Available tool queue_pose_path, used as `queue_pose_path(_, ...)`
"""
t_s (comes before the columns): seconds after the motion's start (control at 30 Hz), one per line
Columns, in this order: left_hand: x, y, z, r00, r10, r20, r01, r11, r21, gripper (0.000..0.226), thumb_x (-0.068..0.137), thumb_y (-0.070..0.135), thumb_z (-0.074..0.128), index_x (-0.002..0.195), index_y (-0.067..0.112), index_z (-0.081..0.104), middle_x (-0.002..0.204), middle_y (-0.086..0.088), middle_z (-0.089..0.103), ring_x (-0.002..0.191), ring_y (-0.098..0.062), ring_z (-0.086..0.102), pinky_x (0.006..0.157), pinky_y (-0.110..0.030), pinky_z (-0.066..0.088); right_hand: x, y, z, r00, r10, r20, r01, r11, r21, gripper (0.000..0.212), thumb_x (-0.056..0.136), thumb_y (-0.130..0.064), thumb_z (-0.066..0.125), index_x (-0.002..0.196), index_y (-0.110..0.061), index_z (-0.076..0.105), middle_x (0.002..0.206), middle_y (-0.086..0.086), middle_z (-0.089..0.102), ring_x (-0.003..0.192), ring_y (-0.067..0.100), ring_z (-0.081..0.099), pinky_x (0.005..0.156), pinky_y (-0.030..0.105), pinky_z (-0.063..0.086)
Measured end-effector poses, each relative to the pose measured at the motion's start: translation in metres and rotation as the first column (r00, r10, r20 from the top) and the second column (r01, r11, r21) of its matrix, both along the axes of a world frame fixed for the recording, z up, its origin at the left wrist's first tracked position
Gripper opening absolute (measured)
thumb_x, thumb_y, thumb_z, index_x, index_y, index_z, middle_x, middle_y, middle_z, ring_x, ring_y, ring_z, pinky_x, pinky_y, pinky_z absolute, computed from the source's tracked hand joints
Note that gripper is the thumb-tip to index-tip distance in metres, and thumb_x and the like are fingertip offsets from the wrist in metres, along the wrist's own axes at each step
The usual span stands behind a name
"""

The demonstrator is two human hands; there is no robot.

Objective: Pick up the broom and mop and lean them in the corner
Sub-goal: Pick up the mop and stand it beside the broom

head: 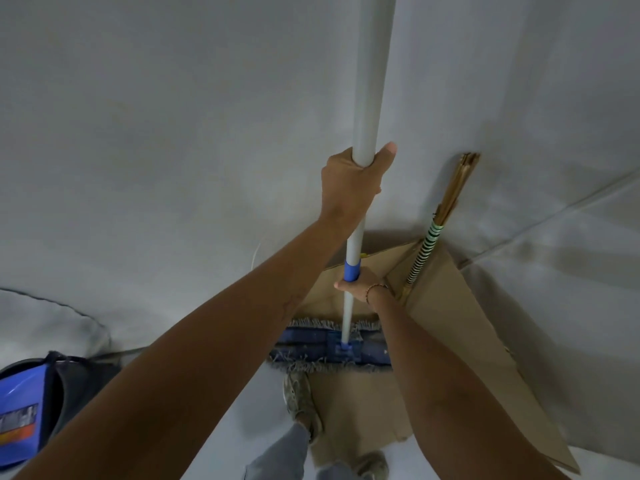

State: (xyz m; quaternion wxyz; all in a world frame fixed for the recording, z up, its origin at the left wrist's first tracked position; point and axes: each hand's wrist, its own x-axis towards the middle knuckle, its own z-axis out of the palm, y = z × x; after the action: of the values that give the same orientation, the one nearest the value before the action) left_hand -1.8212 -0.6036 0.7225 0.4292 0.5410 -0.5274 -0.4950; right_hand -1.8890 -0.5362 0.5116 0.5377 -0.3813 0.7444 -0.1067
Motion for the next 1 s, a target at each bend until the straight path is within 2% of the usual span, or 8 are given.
queue_pose_path(0.07,0.006,-0.004,-0.006,0.995,-0.091,0.037,0.092,0.995,-0.027,0.044,0.086,0.044,0.060,0.072,0.002,0.058,0.056,0.003,0.056,0.049,0.000,0.054,0.058,-0.012,0.048,-0.001,-0.004,-0.002,1.000,0.017,-0.011,-0.017,1.000,-0.001,0.017,0.079,-0.024,0.072,0.081,-0.015,0.057,0.069,-0.004,0.054,0.074,0.019,0.054,0.076,0.032,0.046)
queue_pose_path(0.17,0.011,-0.008,-0.009,0.985,-0.150,0.083,0.154,0.987,-0.051,0.040,0.089,0.044,0.055,0.072,0.008,0.055,0.058,0.005,0.055,0.050,0.003,0.054,0.057,-0.007,0.046,0.002,-0.006,-0.003,1.000,0.012,-0.028,-0.012,1.000,-0.021,0.017,0.080,-0.022,0.071,0.081,-0.014,0.056,0.067,-0.004,0.053,0.072,0.018,0.053,0.077,0.033,0.046)
queue_pose_path(0.33,0.009,-0.009,-0.008,0.986,-0.122,0.117,0.132,0.987,-0.087,0.039,0.090,0.042,0.055,0.071,0.008,0.053,0.056,0.003,0.053,0.047,0.004,0.054,0.052,-0.003,0.043,-0.002,-0.011,0.002,0.991,0.118,-0.063,-0.117,0.993,0.015,0.020,0.077,-0.025,0.071,0.085,-0.012,0.059,0.084,0.006,0.060,0.080,0.023,0.057,0.080,0.039,0.053)
queue_pose_path(0.53,0.004,-0.017,-0.009,0.989,-0.073,0.125,0.085,0.992,-0.092,0.037,0.090,0.042,0.055,0.075,0.009,0.052,0.059,0.003,0.054,0.048,0.007,0.056,0.052,-0.002,0.045,-0.006,-0.019,0.009,0.980,0.186,-0.068,-0.185,0.983,0.012,0.020,0.078,-0.024,0.070,0.083,-0.010,0.056,0.085,0.010,0.058,0.079,0.024,0.054,0.083,0.042,0.052)
queue_pose_path(0.7,0.006,-0.021,-0.018,0.990,-0.058,0.125,0.070,0.993,-0.090,0.037,0.090,0.042,0.055,0.074,0.009,0.052,0.057,0.006,0.053,0.049,0.006,0.055,0.056,-0.003,0.045,-0.004,-0.019,0.001,0.988,0.148,-0.035,-0.148,0.989,0.003,0.023,0.076,-0.029,0.072,0.086,-0.013,0.059,0.086,0.006,0.060,0.082,0.022,0.056,0.074,0.033,0.047)
queue_pose_path(0.83,0.008,-0.022,-0.017,0.990,-0.085,0.115,0.095,0.992,-0.087,0.036,0.090,0.040,0.056,0.072,0.009,0.053,0.056,0.008,0.055,0.050,0.004,0.056,0.059,-0.004,0.047,-0.003,-0.014,0.003,0.997,0.080,-0.006,-0.080,0.997,0.006,0.042,0.073,-0.034,0.076,0.102,-0.007,0.062,0.091,0.004,0.062,0.087,0.023,0.058,0.078,0.032,0.048)
queue_pose_path(0.93,0.010,-0.019,-0.014,0.987,-0.126,0.104,0.133,0.989,-0.063,0.034,0.090,0.040,0.057,0.077,0.008,0.057,0.060,0.008,0.060,0.057,-0.001,0.059,0.065,-0.011,0.051,-0.002,-0.010,0.019,0.996,0.079,-0.031,-0.079,0.997,0.001,0.045,0.076,-0.028,0.074,0.111,-0.005,0.059,0.096,0.006,0.060,0.088,0.021,0.055,0.080,0.030,0.045)
queue_pose_path(1.0,0.012,-0.017,-0.010,0.986,-0.144,0.082,0.148,0.988,-0.051,0.038,0.089,0.040,0.057,0.087,0.003,0.060,0.068,0.005,0.065,0.065,-0.005,0.062,0.069,-0.015,0.051,-0.002,-0.007,0.030,0.996,0.060,-0.064,-0.062,0.998,-0.032,0.043,0.080,-0.021,0.072,0.116,-0.003,0.057,0.108,0.013,0.064,0.095,0.026,0.058,0.084,0.031,0.044)
